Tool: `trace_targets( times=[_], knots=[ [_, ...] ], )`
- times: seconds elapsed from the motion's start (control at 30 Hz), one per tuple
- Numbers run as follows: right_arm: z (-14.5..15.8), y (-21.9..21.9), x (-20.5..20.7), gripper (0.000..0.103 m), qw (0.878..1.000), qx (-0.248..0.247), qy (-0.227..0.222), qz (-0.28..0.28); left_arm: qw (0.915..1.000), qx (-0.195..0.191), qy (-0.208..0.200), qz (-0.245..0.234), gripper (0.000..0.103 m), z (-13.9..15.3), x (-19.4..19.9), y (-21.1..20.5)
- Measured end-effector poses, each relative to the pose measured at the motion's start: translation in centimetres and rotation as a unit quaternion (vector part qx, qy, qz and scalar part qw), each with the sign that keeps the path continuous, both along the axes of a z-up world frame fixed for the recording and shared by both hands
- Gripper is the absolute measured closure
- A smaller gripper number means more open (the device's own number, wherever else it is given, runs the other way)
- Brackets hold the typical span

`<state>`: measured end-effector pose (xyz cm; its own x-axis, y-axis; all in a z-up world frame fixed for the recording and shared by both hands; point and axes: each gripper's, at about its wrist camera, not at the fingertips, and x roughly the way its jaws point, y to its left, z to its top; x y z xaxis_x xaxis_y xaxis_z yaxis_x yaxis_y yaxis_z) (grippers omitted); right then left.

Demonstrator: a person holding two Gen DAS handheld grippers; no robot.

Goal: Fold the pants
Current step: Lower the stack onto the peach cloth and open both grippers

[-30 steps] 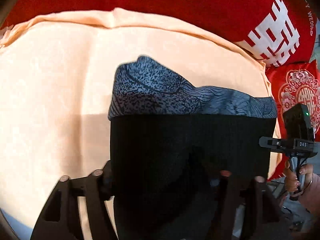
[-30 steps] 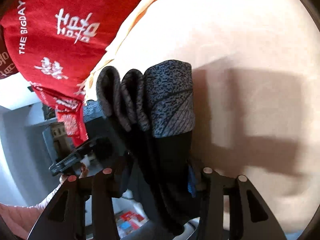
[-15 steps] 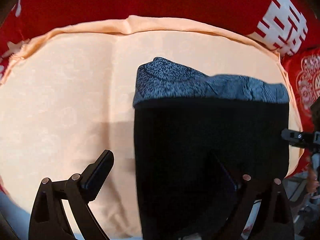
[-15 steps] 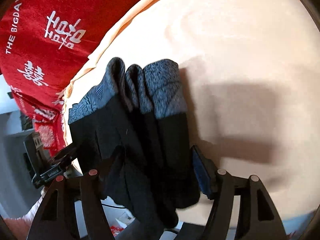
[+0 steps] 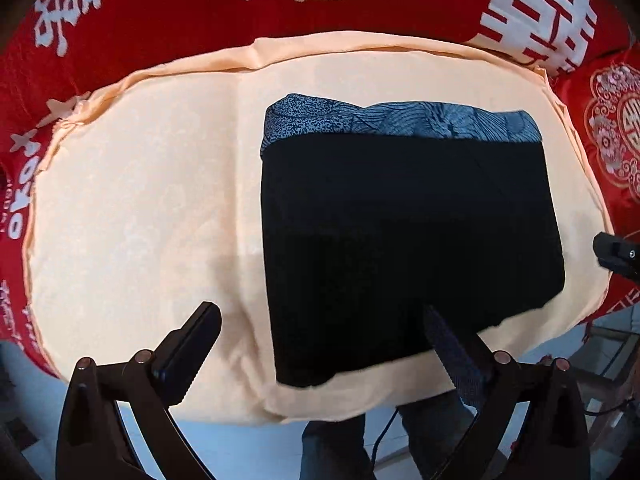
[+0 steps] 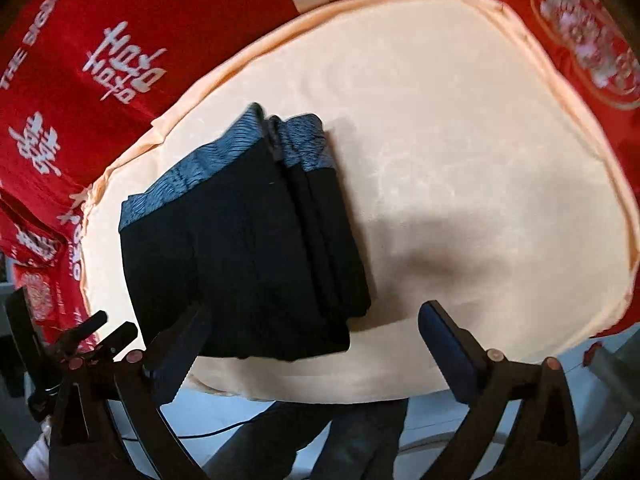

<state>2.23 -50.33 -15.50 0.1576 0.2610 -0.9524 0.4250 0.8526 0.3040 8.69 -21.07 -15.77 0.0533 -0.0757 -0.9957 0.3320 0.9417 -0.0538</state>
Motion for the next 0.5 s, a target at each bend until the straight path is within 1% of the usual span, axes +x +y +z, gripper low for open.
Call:
trace_targets(
  times=[0.1, 0.2, 0.27, 0.33, 0.37, 0.5],
  knots=[
    [1.2, 1.1, -0.3, 0.000, 1.000, -0.024, -0.001, 0.008, 0.9999, 0.011, -0.002, 0.001, 0.001, 1.0, -0.9, -0.4],
    [2.9, 2.9, -0.5, 0.000, 0.997, -0.068, 0.000, 0.029, 0.9993, 0.033, -0.016, 0.003, 0.001, 2.1, -1.8, -1.0],
    [3.8, 3.9, -0.6, 0.000, 0.995, -0.087, 0.004, 0.041, 0.9989, 0.042, -0.020, 0.005, 0.001, 2.7, -2.2, -1.2],
    [4.6, 4.7, -0.6, 0.000, 0.995, -0.092, 0.007, 0.047, 0.9987, 0.044, -0.020, 0.014, 0.001, 3.5, -2.6, -1.1],
    [4.9, 5.1, -0.6, 0.000, 0.994, -0.093, 0.007, 0.049, 0.9985, 0.042, -0.028, 0.020, 0.001, 3.8, -2.8, -1.0],
    [6.3, 6.6, -0.8, 0.000, 0.993, -0.100, 0.013, 0.057, 0.9974, 0.050, -0.038, 0.034, 0.001, 5.1, -3.3, -0.7]
  ],
)
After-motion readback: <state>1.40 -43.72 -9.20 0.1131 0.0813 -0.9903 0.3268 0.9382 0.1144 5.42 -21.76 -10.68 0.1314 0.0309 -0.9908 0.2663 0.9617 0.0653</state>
